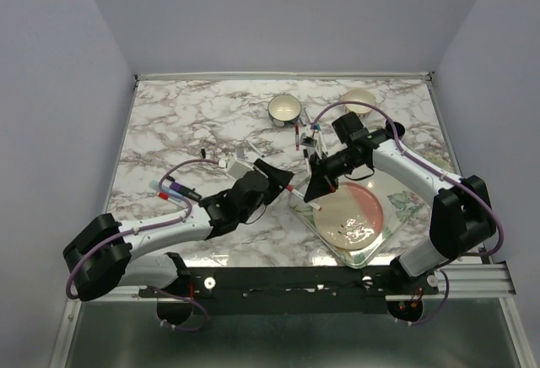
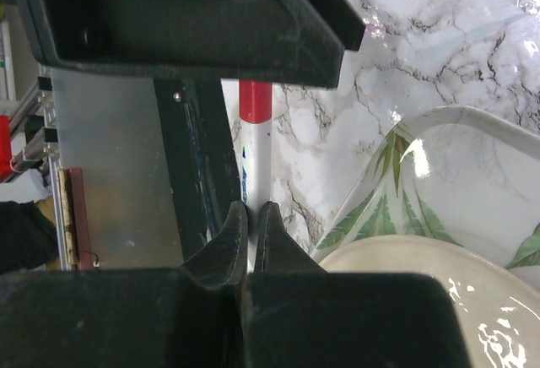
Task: Open the pen caps
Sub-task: Hold the pen cap with the left arm and grip the barrel with the right arm, then open the pen cap
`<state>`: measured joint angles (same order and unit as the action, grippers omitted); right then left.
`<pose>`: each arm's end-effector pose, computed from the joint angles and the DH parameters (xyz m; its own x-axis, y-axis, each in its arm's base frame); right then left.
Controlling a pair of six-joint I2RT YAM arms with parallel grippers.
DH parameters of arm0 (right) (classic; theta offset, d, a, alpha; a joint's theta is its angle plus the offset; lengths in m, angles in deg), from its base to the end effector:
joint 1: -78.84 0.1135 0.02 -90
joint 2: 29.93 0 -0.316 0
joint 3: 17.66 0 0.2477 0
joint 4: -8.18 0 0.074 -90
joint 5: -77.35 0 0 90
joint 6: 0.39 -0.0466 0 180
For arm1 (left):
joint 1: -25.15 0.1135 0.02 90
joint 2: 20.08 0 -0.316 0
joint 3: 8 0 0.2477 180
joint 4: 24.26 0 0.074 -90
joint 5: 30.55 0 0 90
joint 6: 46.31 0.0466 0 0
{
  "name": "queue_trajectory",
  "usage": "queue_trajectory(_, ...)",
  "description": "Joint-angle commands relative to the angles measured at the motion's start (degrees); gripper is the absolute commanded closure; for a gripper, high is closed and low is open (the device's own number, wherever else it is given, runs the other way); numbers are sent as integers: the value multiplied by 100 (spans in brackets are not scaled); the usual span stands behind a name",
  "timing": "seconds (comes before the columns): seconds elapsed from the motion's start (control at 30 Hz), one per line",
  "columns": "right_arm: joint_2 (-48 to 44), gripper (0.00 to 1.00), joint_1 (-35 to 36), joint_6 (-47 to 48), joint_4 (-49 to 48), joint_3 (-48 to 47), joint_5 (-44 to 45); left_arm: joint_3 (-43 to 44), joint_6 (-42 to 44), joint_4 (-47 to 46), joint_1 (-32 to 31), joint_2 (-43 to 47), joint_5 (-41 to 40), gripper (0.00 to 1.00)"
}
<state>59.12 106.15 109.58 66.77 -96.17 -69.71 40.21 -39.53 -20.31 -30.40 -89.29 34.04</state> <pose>0.2430 0.1695 0.2913 -0.6044 -0.5211 -0.6026 -0.7677 0.1788 0.6154 0.1547 -0.1902 0.2712 -0.5493 -0.7849 -0.2868 -0.1750 0.4436 -0.8790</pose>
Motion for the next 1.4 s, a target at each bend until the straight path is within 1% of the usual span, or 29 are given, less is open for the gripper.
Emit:
queue_trajectory(0.0,-2,99,29,16,-125,33,81,280,-230,198,-202,-207,-421,39)
queue_trajectory(0.03,-2,99,29,25,-125,24,89,315,-238,207,-228,-259,-430,40)
queue_trajectory(0.07,-2,99,20,16,-133,24,98,333,-247,242,-254,-286,-447,44)
queue_trajectory(0.1,-11,99,20,16,-125,41,116,377,-256,251,-255,-312,-465,55)
queue_trajectory(0.17,-20,99,29,25,-142,33,125,386,-282,251,-263,-330,-474,64)
queue_trajectory(0.23,-37,99,29,16,-151,50,142,369,-317,251,-263,-348,-465,77)
queue_trajectory(0.27,-37,99,29,25,-142,50,151,351,-326,225,-272,-339,-456,80)
queue_trajectory(0.3,-37,99,29,16,-160,42,160,316,-326,181,-272,-347,-421,88)
queue_trajectory(0.37,-46,99,29,34,-160,50,169,272,-318,23,-272,-348,-334,97)
queue_trajectory(0.4,-46,99,29,34,-160,50,151,246,-292,-39,-264,-365,-307,100)
queue_trajectory(0.47,-55,98,20,69,-151,50,151,202,-248,-249,-272,-400,-202,100)
queue_trajectory(0.53,-64,89,29,86,-151,50,116,123,-151,-434,-272,-418,-131,100)
queue_trajectory(0.57,-64,81,29,104,-142,50,107,96,-116,-670,-272,-435,-61,100)
queue_trajectory(0.6,-64,68,29,121,-134,42,55,44,-63,-794,-272,-444,-8,100)
queue_trajectory(0.7,-55,54,29,157,-116,42,-24,52,60,-1111,-264,-488,71,100)
queue_trajectory(0.77,-46,51,29,148,-107,33,-42,96,87,-1103,-272,-514,71,100)
queue_trajectory(0.8,-29,48,37,157,-107,33,-51,140,104,-1103,-272,-532,62,100)
queue_trajectory(0.87,-20,47,38,113,-116,24,-51,184,113,-1103,-272,-558,54,100)
queue_trajectory(0.97,-2,48,81,78,-125,24,-42,263,174,-1129,-272,-611,19,100)
queue_trajectory(1.0,6,53,99,95,-116,15,-68,298,244,-1121,-272,-611,-25,100)
queue_trajectory(1.03,24,60,134,104,-99,7,-77,324,288,-1103,-272,-603,-104,100)
queue_trajectory(1.07,33,74,152,130,-64,-2,-104,342,332,-1033,-272,-576,-200,100)
queue_trajectory(1.1,33,99,178,139,-46,-2,-86,360,368,-954,-220,-541,-306,100)
queue_trajectory(1.17,33,99,222,165,-2,15,-60,325,473,-779,-62,-305,-551,100)
queue_trajectory(1.23,42,99,257,183,25,-2,-51,255,535,-550,385,-59,-666,100)
queue_trajectory(1.3,68,99,275,192,69,6,19,150,605,-251,772,372,-650,100)
queue_trajectory(1.33,77,99,301,183,60,7,37,105,649,-198,1217,521,-597,100)
queue_trajectory(1.37,86,99,310,200,86,-2,37,70,754,-128,1413,784,-536,100)
